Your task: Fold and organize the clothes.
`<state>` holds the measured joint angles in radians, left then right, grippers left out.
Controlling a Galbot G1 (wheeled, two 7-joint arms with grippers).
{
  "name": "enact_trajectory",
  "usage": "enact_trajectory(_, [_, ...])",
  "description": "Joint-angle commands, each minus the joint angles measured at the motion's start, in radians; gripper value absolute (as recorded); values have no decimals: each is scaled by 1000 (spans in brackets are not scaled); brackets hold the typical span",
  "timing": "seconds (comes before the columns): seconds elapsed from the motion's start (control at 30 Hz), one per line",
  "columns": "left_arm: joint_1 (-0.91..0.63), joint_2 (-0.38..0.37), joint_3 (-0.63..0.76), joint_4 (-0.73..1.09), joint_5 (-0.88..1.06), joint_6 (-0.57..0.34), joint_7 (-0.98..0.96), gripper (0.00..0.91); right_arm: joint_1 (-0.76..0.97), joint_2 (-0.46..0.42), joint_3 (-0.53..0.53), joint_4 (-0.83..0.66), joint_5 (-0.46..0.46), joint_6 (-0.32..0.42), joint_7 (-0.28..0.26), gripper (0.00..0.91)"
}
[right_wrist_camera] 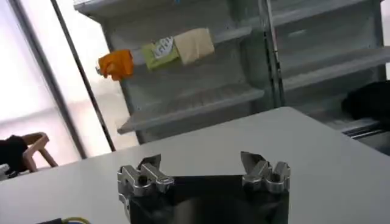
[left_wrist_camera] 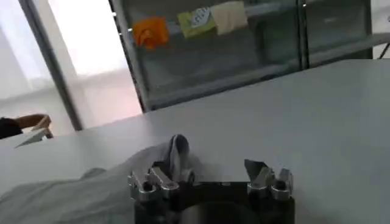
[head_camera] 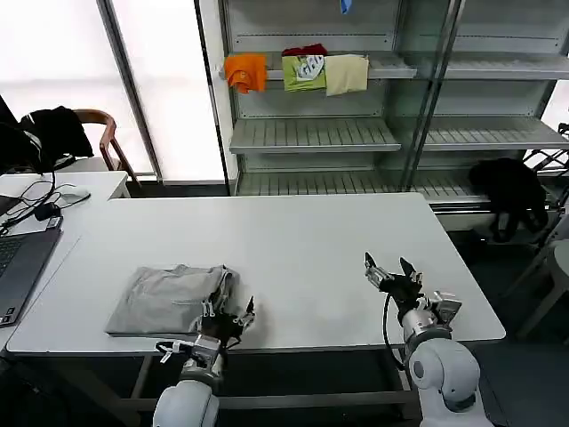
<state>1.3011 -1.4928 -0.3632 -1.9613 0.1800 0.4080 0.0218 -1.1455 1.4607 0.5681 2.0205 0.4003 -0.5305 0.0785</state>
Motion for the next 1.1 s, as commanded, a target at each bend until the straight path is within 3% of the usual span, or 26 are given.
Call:
enact_trajectory(0.03, [-4, 4, -19, -41, -144, 14, 34, 907, 1, 1, 1, -6, -2, 1, 1, 907])
enact_trajectory(0.2, [-12, 86, -154, -183, -419, 15, 96, 907, 1, -4, 2, -7, -5, 2, 2, 907])
enact_trajectory(0.27, [-32, 138, -276, -189, -464, 17, 123, 907, 1, -6, 3, -5, -5, 1, 1, 907])
enact_trajectory(0.3, [-44, 173, -375, -165, -471, 17, 146, 907, 1, -7, 2, -4, -5, 1, 2, 907])
enact_trajectory(0.43, [-30, 315, -554, -47, -514, 0, 185, 907, 3, -8, -3, -10, -21, 1, 1, 907])
enact_trajectory(0.6, [-5, 398, -591, 108, -529, -31, 195, 907, 11, -3, -15, -22, -36, 1, 0, 907])
enact_trajectory(1.1, [-41, 379, -512, 279, -586, -6, 204, 907, 15, -1, -22, -27, -54, -1, 2, 907])
